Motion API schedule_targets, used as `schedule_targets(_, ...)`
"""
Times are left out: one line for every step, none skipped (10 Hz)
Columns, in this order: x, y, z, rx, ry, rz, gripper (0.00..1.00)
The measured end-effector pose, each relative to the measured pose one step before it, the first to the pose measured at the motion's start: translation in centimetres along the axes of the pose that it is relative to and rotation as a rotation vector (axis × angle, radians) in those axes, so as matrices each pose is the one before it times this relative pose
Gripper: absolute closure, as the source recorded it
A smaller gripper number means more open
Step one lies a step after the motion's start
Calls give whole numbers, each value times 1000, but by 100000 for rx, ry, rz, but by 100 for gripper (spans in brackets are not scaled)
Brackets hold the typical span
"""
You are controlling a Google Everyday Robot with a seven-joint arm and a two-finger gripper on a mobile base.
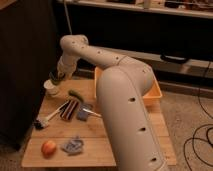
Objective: Stack cups on top of each other
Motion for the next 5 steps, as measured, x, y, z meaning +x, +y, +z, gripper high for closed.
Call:
schedule_targets(-307,26,281,-64,-68,355,100)
schedule_targets(-297,-40,314,0,-30,489,100)
schedule_targets(-354,-14,298,-186,-117,694,100)
schedule_targets(-414,-120,264,-198,-393,641,100)
schedule_targets(-348,-63,155,-215,-494,416,100)
